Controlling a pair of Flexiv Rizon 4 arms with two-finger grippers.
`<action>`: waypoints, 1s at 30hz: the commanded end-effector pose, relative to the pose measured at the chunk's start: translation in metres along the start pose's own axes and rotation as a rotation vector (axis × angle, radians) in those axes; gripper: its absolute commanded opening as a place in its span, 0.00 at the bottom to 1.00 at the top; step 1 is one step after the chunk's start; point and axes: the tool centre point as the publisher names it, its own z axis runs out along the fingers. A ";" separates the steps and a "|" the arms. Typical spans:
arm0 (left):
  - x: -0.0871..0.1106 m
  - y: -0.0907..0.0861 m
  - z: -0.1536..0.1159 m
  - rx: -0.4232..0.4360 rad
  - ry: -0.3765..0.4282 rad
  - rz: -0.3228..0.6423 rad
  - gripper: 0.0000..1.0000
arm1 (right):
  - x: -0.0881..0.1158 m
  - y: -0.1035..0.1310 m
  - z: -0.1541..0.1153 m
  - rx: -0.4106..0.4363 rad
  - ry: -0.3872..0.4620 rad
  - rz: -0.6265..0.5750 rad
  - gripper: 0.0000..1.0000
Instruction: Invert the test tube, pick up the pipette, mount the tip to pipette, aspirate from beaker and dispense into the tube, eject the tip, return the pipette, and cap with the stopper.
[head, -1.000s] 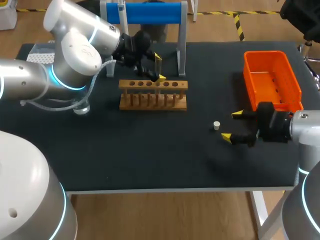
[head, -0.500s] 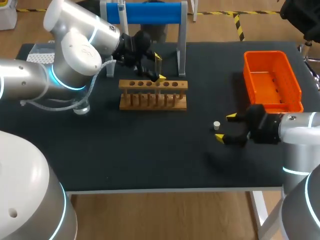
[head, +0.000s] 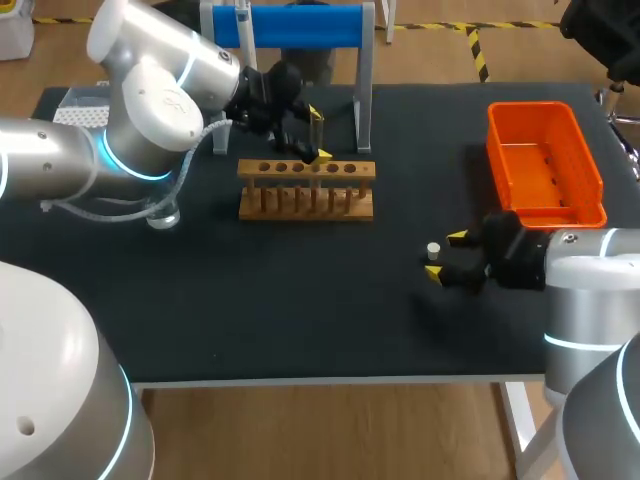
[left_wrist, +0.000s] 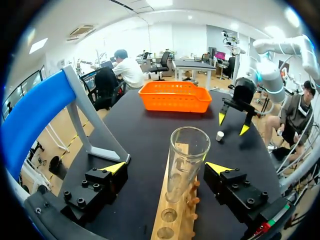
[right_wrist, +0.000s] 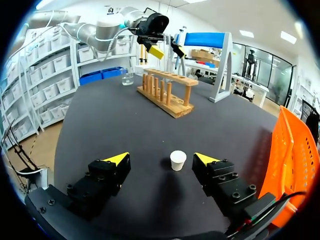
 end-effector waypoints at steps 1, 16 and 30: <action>0.000 0.000 0.000 -0.001 0.002 0.000 1.00 | -0.001 -0.001 0.006 0.000 -0.009 0.008 0.74; 0.000 0.000 0.000 -0.001 0.002 0.000 1.00 | -0.007 -0.002 0.014 -0.001 -0.018 0.039 0.56; 0.000 0.000 0.000 -0.001 0.002 0.000 1.00 | -0.015 -0.001 0.022 -0.005 -0.029 0.053 0.56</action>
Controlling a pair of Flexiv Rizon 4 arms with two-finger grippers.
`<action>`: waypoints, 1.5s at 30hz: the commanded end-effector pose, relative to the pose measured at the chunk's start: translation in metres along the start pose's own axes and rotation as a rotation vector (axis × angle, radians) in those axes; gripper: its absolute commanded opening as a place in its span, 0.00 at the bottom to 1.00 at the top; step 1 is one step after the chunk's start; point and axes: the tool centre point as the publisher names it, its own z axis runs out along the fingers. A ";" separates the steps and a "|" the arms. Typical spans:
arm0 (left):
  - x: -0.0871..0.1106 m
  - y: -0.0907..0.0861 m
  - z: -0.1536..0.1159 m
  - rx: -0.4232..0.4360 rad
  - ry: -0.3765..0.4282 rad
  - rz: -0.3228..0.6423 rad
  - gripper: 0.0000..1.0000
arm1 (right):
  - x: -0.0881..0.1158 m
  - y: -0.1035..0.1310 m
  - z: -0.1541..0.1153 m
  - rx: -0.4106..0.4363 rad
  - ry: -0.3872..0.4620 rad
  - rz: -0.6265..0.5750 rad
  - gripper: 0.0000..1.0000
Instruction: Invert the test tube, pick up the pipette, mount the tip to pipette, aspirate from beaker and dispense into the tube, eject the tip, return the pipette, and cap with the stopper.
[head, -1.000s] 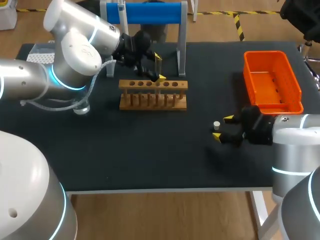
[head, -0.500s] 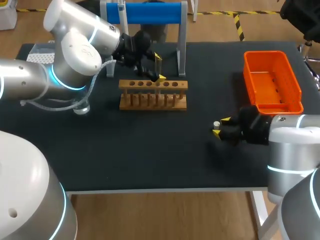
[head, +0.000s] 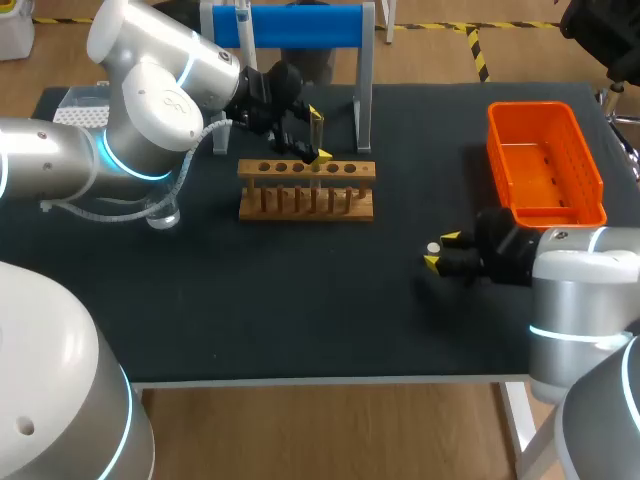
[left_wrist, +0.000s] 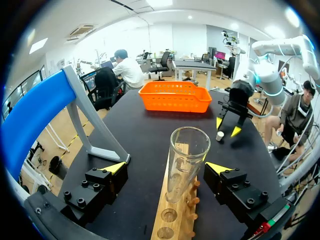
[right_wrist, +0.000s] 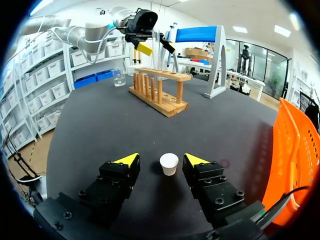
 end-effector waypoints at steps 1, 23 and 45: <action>0.000 0.000 0.000 -0.001 0.002 0.000 1.00 | -0.002 0.000 0.006 -0.001 -0.007 0.003 0.55; 0.000 0.000 0.000 -0.001 0.002 0.000 1.00 | -0.003 -0.002 0.010 0.002 -0.009 0.012 0.50; 0.000 0.000 0.000 -0.001 0.002 0.000 1.00 | -0.005 -0.002 0.011 0.003 -0.013 0.017 0.38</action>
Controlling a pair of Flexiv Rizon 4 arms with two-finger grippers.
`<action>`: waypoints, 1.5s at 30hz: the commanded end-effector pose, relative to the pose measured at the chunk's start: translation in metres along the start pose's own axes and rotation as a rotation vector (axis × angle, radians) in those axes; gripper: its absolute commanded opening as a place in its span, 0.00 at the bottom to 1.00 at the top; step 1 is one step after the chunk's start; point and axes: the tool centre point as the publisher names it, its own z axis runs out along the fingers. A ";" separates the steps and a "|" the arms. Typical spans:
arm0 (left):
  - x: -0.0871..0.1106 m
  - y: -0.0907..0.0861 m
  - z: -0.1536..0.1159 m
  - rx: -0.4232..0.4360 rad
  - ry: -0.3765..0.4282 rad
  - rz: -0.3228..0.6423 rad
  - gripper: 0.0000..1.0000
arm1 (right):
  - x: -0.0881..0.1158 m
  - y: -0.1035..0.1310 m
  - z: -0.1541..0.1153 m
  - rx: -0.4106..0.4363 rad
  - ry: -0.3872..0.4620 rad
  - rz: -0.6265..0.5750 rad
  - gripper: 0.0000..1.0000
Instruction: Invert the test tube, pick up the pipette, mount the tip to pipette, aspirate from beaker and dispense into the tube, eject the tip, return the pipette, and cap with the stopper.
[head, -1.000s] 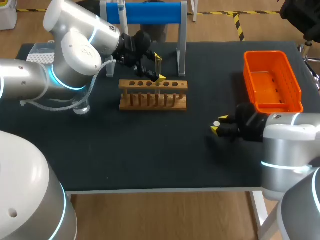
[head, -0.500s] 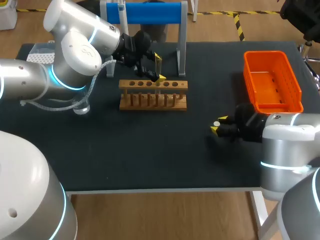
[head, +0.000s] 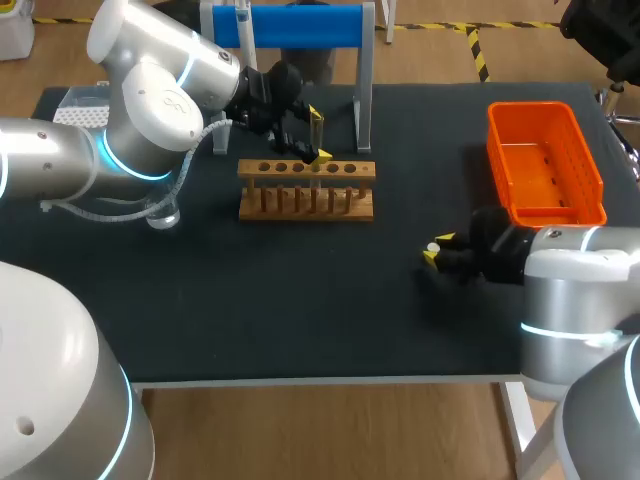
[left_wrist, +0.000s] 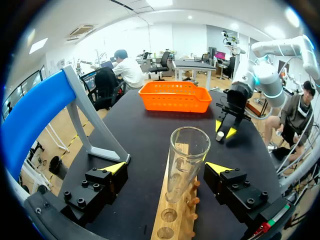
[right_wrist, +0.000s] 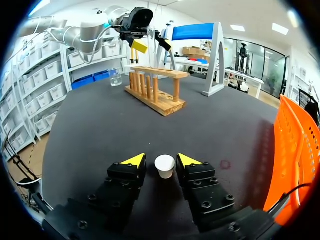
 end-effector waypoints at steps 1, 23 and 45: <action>0.000 0.000 0.000 -0.001 0.002 0.000 1.00 | 0.000 0.000 0.002 0.001 0.000 0.000 0.38; 0.000 0.000 0.000 -0.001 0.002 0.000 1.00 | -0.001 -0.002 0.003 0.007 -0.009 0.003 0.12; 0.000 0.000 0.000 -0.001 0.002 0.000 1.00 | -0.006 0.014 -0.003 -0.021 0.004 0.001 0.00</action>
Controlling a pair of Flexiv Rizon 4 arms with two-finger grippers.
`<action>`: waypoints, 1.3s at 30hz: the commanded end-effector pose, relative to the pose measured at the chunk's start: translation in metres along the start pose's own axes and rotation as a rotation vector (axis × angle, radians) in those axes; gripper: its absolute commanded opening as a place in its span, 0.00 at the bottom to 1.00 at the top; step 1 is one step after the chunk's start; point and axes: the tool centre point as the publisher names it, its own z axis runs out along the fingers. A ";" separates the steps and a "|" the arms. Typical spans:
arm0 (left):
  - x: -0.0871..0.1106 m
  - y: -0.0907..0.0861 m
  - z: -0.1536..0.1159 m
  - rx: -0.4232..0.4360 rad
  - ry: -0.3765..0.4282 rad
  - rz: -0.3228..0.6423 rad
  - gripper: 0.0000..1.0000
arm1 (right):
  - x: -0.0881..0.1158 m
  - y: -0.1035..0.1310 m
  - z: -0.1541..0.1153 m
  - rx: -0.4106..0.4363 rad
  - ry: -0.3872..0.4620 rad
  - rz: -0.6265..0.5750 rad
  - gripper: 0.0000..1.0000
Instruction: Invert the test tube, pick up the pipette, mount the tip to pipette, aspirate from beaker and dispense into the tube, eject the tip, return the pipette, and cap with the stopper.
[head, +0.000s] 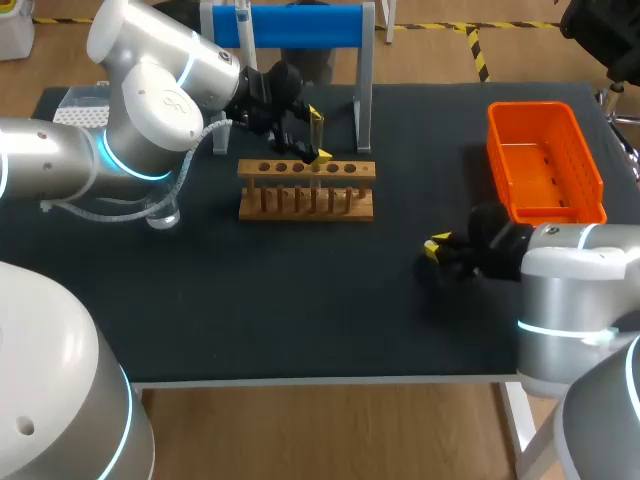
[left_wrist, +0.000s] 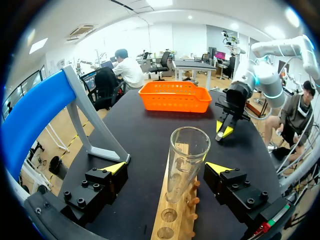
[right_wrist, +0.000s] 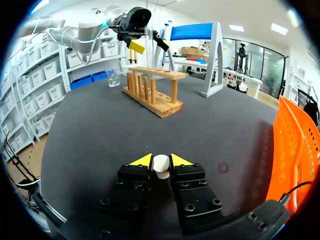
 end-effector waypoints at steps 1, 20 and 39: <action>0.000 0.000 0.000 -0.001 0.002 0.000 1.00 | -0.003 0.009 -0.006 -0.020 0.016 -0.001 0.00; 0.000 0.000 0.000 -0.001 0.002 0.000 1.00 | -0.007 0.104 -0.028 -0.112 0.170 -0.084 0.00; 0.000 0.000 0.000 -0.001 0.002 0.000 1.00 | 0.005 0.204 -0.051 -0.163 0.377 -0.271 0.00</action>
